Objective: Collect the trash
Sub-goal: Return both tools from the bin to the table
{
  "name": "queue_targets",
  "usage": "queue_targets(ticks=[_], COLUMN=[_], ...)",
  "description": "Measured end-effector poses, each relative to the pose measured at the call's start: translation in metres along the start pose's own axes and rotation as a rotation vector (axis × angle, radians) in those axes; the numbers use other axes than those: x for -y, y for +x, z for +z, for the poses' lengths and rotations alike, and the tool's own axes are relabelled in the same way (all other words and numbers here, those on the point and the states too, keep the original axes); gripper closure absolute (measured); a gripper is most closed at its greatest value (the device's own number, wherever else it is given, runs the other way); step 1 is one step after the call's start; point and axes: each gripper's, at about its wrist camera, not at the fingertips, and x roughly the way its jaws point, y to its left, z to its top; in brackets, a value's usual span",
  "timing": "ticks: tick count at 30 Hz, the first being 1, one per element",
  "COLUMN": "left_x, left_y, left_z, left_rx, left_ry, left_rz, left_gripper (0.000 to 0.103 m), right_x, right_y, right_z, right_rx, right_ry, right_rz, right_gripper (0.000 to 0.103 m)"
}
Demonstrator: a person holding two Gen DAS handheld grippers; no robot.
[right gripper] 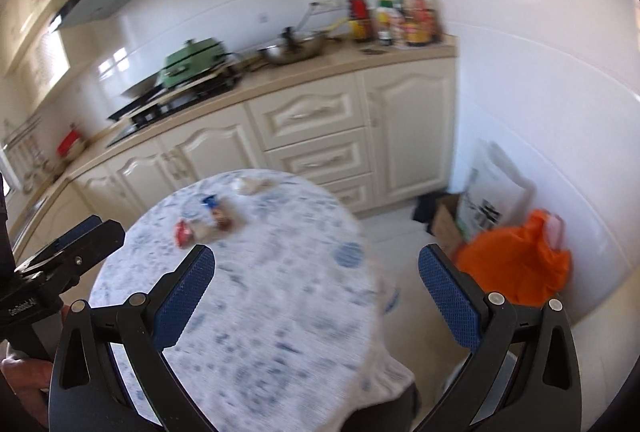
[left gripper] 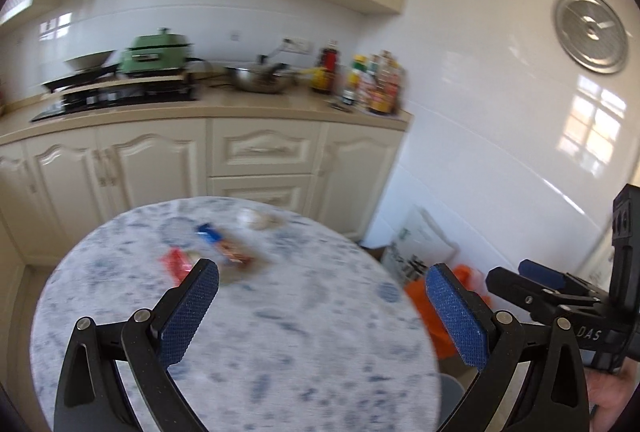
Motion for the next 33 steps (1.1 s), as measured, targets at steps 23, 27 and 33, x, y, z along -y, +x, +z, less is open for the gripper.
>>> queue_targets(ticks=[23, 27, 33], left_x=[-0.116, -0.127, -0.139], left_y=[0.137, 0.185, 0.245], left_z=[0.007, 0.008, 0.010], left_rx=[-0.202, -0.246, -0.312], left_ry=[-0.120, -0.102, -0.087], left_rz=[0.320, 0.347, 0.355], left_gripper=[0.001, 0.001, 0.002], right_x=[-0.094, -0.099, -0.105], right_y=[0.193, 0.226, 0.265], right_z=[0.012, 0.011, 0.014], right_rx=[-0.216, -0.252, -0.281], right_ry=[-0.170, -0.183, -0.210], right_rz=[0.135, 0.135, 0.144], right_gripper=[0.000, 0.000, 0.006])
